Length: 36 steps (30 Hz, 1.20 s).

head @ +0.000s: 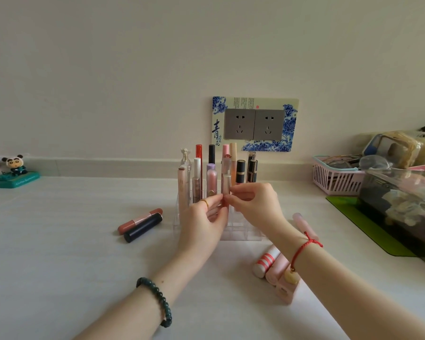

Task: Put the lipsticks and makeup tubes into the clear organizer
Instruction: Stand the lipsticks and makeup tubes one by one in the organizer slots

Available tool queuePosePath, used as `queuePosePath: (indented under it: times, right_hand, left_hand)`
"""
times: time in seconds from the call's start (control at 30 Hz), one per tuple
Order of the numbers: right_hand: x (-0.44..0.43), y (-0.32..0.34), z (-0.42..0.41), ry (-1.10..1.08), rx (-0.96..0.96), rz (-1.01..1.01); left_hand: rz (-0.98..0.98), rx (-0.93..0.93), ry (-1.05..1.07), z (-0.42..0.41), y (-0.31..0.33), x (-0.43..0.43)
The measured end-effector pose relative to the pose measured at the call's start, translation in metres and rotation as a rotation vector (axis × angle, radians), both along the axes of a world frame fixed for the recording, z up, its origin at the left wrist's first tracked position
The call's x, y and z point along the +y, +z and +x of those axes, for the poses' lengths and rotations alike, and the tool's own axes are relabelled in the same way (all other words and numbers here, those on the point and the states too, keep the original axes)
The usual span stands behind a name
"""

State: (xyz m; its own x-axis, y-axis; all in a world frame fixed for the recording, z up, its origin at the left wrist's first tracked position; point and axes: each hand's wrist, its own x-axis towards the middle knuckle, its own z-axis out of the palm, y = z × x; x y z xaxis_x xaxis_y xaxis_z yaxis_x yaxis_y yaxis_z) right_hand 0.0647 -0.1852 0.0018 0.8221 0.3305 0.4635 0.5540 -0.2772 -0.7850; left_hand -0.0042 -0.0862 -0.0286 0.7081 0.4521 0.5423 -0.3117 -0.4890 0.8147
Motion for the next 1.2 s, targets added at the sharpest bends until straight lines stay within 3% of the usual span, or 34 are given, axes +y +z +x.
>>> queuePosePath:
  times: [0.27,0.4,0.5,0.67,0.9,1.2]
  right_hand:
    - [-0.025,0.016,0.004,-0.023,0.034,0.048]
    - [-0.047,0.026,0.004,-0.017,0.053,0.054]
    - [-0.066,0.023,0.003,-0.02,0.021,-0.014]
    - [-0.093,0.001,-0.004,-0.035,-0.037,-0.222]
    - [-0.102,-0.016,-0.017,-0.02,-0.058,-0.559]
    - [-0.099,-0.026,-0.017,-0.064,-0.078,-0.592]
  left_hand:
    - [0.04,-0.041,0.035,-0.004,0.002,-0.002]
    - [0.217,-0.117,0.025,-0.011,0.009,-0.007]
    - [0.399,-0.114,-0.113,-0.017,0.012,-0.011]
    - [0.659,0.107,-0.377,-0.029,0.004,-0.012]
    - [0.754,0.315,-0.483,-0.033,-0.002,-0.014]
    - [0.701,0.388,-0.506,-0.033,-0.003,-0.017]
